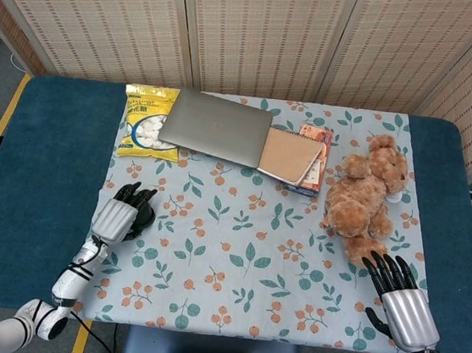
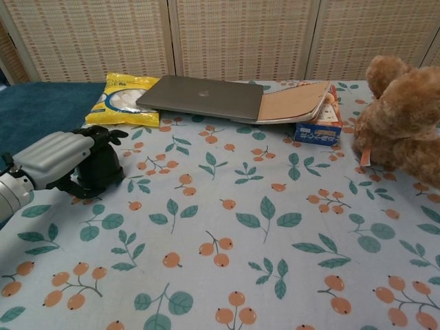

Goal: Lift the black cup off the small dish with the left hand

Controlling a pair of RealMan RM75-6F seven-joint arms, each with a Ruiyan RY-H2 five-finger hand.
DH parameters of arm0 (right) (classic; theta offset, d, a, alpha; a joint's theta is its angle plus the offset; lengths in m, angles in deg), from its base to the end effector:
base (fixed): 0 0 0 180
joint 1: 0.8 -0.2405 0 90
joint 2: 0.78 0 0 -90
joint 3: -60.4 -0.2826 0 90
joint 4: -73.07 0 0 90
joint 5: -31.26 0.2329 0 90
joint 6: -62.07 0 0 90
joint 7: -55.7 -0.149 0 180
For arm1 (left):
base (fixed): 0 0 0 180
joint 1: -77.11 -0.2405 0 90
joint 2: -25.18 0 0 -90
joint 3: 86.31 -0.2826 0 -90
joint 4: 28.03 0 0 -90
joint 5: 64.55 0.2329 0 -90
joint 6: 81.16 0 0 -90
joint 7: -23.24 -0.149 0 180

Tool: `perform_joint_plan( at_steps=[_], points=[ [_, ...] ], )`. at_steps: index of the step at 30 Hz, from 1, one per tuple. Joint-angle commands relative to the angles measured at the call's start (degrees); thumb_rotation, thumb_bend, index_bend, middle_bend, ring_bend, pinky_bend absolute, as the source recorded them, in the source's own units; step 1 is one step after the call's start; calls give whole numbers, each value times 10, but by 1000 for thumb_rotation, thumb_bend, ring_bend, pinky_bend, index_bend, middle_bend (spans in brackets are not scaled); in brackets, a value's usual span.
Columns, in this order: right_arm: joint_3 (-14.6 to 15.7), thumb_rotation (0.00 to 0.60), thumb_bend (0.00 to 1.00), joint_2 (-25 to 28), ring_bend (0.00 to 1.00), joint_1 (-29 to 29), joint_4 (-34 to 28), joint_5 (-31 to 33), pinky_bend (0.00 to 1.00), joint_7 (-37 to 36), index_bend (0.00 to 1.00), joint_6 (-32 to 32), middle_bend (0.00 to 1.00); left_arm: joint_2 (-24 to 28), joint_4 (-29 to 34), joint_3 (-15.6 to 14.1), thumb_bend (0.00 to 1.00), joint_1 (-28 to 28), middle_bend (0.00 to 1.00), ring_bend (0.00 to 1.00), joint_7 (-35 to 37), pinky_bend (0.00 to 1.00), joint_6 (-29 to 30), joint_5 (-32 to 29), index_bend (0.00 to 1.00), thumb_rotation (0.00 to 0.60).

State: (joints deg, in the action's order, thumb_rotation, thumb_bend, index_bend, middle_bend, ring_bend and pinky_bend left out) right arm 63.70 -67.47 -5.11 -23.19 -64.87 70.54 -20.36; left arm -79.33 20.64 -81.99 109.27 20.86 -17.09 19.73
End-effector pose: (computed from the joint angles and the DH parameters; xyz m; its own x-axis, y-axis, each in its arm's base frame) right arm -0.3108 -0.1561 0.0989 0.5447 -0.1150 0.8307 -0.8309 -0.2081 0.5160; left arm -0.2784 0.3512 -0.0800 0.5407 0.1168 0.8330 0.8072 -0.3505 -0.4749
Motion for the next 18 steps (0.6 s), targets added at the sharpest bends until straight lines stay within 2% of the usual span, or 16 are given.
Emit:
perform_joint_plan(
  at_steps=[1,6,12,18],
  points=[
    [1,600,178,0,0,0,0,-1,0,0,0,0,0,45,78,-2,347,5,29,0,-37,96,-53,-28,0,600],
    [1,600,178,0,0,1,0,-3,0,-1,0,-2,0,92,165,2,325,9,0,0,-45,94,-92,-55,0,600],
    [1,600,177,0,0,1,1,-4,0,-1,0,-1,0,131,229,1,322,12,0,0,-37,94,-120,-73,0,600],
    [2,600,178,-1,0,1,0,-3,0,0,0,-1,0,135,239,5,317,9,0,0,-25,95,-102,-67,0,600]
  ],
)
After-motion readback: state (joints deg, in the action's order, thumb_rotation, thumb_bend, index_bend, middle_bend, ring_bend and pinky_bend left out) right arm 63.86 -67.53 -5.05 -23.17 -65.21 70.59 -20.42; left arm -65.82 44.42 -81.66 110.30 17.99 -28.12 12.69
